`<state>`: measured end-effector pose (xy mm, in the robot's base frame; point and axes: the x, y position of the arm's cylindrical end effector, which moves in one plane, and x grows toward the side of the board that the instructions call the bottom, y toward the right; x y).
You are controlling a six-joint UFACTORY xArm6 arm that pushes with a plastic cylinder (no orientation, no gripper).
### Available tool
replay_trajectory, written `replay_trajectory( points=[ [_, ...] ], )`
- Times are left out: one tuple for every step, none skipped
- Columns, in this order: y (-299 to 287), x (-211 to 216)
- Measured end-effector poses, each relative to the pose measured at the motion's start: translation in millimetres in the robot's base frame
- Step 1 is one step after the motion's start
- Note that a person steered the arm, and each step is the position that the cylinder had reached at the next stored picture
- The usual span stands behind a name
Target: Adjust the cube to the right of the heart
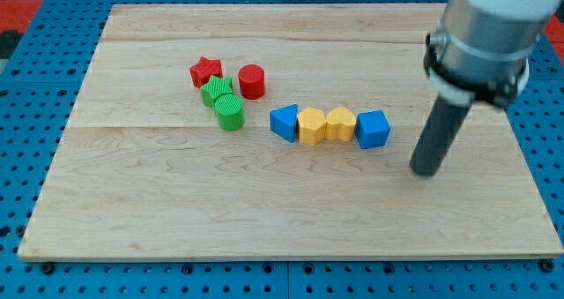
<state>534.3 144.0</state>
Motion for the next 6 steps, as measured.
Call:
replay_trajectory(
  points=[
    [-74, -13],
    [-51, -47],
    [-2, -57],
    [-7, -48],
    [-45, 4],
    [-180, -1]
  ],
)
